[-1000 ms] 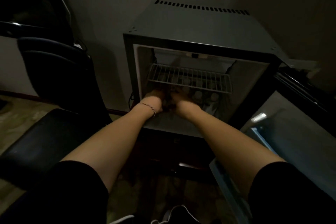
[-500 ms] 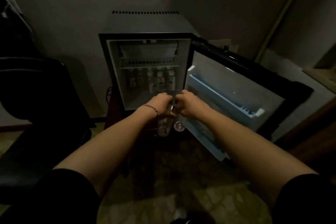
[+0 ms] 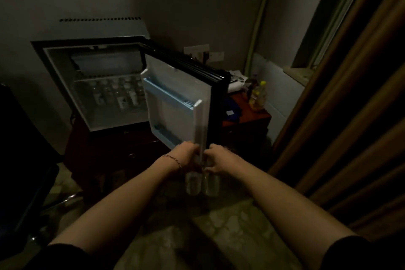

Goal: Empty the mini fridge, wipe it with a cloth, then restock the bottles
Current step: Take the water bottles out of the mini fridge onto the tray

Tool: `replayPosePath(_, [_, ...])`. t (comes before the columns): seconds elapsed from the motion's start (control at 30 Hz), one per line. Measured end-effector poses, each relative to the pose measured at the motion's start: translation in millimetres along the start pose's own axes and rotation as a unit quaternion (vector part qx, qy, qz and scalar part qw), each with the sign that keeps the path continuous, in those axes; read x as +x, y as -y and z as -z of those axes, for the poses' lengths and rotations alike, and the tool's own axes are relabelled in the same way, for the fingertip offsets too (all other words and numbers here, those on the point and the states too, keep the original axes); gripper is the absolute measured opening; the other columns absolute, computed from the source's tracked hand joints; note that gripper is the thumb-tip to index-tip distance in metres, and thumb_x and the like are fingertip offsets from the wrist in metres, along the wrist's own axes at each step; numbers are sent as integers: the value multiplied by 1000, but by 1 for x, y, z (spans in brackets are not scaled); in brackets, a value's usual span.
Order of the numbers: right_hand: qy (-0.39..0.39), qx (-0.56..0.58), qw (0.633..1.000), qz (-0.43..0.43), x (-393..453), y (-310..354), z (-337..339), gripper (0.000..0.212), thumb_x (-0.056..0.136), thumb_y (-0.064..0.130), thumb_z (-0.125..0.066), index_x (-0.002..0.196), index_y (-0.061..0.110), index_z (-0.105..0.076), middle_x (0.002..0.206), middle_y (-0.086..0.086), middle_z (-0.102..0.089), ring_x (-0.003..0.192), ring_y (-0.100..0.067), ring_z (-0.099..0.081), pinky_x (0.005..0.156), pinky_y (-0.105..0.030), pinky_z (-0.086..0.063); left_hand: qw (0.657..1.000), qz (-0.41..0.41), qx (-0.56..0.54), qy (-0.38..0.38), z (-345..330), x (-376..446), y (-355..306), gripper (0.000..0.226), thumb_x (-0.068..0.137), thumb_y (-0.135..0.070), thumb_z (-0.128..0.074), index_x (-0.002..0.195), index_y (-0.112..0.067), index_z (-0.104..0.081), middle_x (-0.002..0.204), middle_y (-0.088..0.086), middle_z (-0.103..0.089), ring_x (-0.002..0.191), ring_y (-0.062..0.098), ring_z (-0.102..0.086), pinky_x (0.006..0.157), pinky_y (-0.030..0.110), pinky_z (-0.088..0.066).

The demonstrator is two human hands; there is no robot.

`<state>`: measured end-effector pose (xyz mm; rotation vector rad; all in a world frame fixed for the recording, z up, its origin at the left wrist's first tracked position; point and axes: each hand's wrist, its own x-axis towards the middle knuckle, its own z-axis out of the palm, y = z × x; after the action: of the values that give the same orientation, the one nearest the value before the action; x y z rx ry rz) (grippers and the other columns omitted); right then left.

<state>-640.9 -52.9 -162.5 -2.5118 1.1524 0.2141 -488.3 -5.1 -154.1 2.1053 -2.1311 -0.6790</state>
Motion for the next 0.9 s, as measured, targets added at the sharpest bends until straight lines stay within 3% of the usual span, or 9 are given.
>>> replayPosePath(0.1, [6,-17,1000,-24,-23,-47,8,44,90,30,-71,131,20,-56,129,-6,-46,115,-26,-55,91,-36,-49,1000,-2,-22,-3,-21,15,-50,49,74,-38,-81,114,-21,-59,115,-2,-52,98,14,-53,83,28,-46])
replayPosePath(0.2, [17,-22,999,-37,-38,-90,28,51,93,28,-68,140,21,-50,134,-6,-43,119,-27,-53,96,-40,-50,1000,-3,-30,7,-39,33,-96,55,76,-37,-79,124,-22,-55,120,-1,-49,105,18,-53,90,31,-49])
replayPosePath(0.43, [-20,-23,998,-63,-36,-168,79,40,91,27,-70,128,17,-57,125,-5,-46,110,-24,-55,85,-33,-48,1000,0,3,-11,-28,111,-165,56,76,-37,-80,123,-20,-54,121,2,-48,108,20,-53,89,33,-49])
replayPosePath(0.7, [-48,-19,997,-56,40,-226,147,44,88,29,-74,127,16,-59,123,-7,-47,112,-27,-54,94,-41,-49,1000,17,2,-18,41,230,-166,47,77,-38,-78,113,-19,-55,116,5,-49,103,24,-54,89,37,-50])
replayPosePath(0.9, [-18,-21,1000,-4,114,-270,170,43,88,32,-74,125,16,-59,118,-4,-45,113,-26,-52,90,-36,-46,996,75,-32,-38,45,291,-140,40,74,-38,-79,102,-22,-55,112,3,-49,97,24,-54,89,42,-52])
